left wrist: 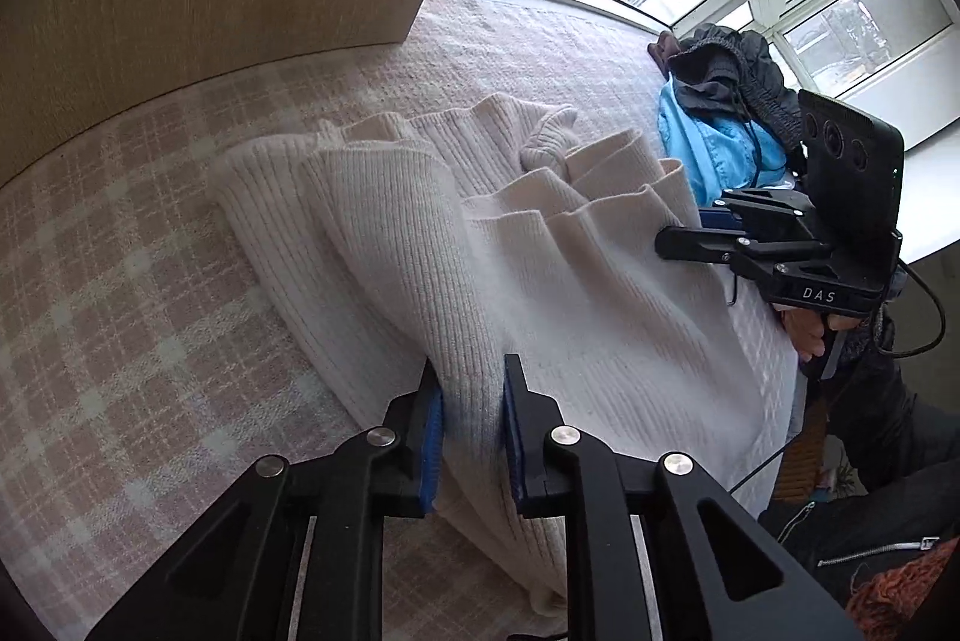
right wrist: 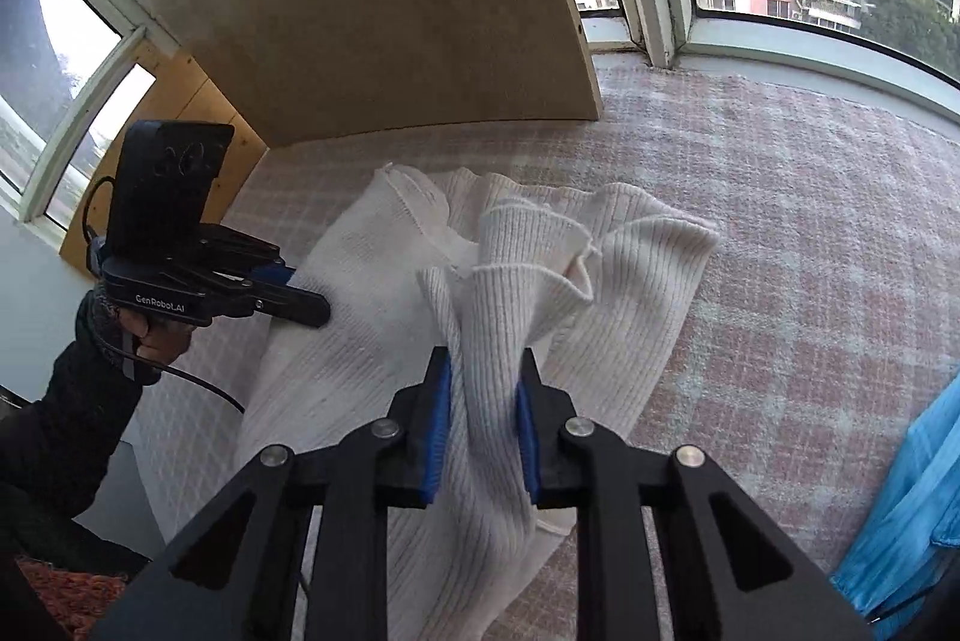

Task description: Fold clothes

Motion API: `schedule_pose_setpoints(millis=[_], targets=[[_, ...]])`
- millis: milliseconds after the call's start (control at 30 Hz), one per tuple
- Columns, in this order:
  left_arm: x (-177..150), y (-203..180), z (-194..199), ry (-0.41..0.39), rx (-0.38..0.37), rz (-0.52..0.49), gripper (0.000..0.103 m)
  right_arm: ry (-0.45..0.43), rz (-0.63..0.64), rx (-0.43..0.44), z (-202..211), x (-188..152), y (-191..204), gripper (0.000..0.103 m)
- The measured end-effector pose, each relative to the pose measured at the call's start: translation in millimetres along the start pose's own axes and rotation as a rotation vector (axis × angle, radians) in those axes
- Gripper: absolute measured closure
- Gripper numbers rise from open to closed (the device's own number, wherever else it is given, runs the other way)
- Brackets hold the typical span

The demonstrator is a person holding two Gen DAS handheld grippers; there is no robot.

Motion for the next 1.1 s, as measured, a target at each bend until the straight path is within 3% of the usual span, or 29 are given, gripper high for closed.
schedule_pose_setpoints(millis=[100, 167, 200, 267, 300, 400, 467, 667, 800, 900, 1000, 1100], targets=[[7.7, -4.5, 18.7, -0.058, -0.198, -0.023, 0.087, -0.056, -0.068, 0.145, 17.5, 28.3, -18.6, 0.084], [14.9, 2.3, 27.8, -0.091, -0.295, -0.025, 0.087, -0.034, -0.122, 0.121, 5.3, 45.5, -48.1, 0.084], [18.1, 13.6, 23.6, -0.083, -0.276, -0.002, 0.087, 0.016, -0.157, 0.054, -10.5, 47.6, -63.9, 0.083], [22.3, 39.7, 4.8, -0.032, -0.169, 0.069, 0.087, 0.113, -0.217, -0.071, -40.1, 50.4, -92.5, 0.078], [24.2, 52.8, -4.4, -0.006, -0.115, 0.104, 0.084, 0.136, -0.204, -0.094, -47.6, 47.9, -93.8, 0.076], [19.7, 58.6, -3.2, -0.015, -0.068, 0.117, 0.080, 0.066, -0.183, -0.105, -25.0, 44.0, -86.4, 0.064], [14.6, 52.0, 3.6, -0.019, -0.023, 0.095, 0.080, 0.026, -0.180, -0.118, -8.7, 41.2, -82.1, 0.063], [-0.1, 10.1, 37.1, -0.068, 0.177, 0.003, 0.080, 0.011, -0.180, -0.152, -9.4, 34.4, -78.1, 0.063], [1.8, -54.4, 19.6, -0.046, 0.093, -0.131, 0.077, 0.001, -0.181, -0.174, -9.9, 29.9, -75.4, 0.063], [2.4, -99.7, -31.2, 0.073, 0.042, -0.244, 0.075, 0.020, -0.158, -0.182, -20.4, 31.2, -74.0, 0.063], [-17.0, -114.1, -86.0, 0.228, 0.049, -0.300, 0.073, 0.057, -0.070, -0.386, -40.2, 37.8, -81.9, 0.062], [-32.3, -112.3, -98.7, 0.229, 0.050, -0.318, 0.069, 0.007, -0.097, -0.349, -22.9, 37.8, -81.2, 0.060]])
Point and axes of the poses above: each gripper's, at about its wrist camera, not at the fingertips, and z roughly against the way its jaws point, y to its left, x to its top, the point moved 5 cm from there along -z, roughly the way its jaws point, and after that the axes turned 13 degrees about y, right-handed, at the moved point
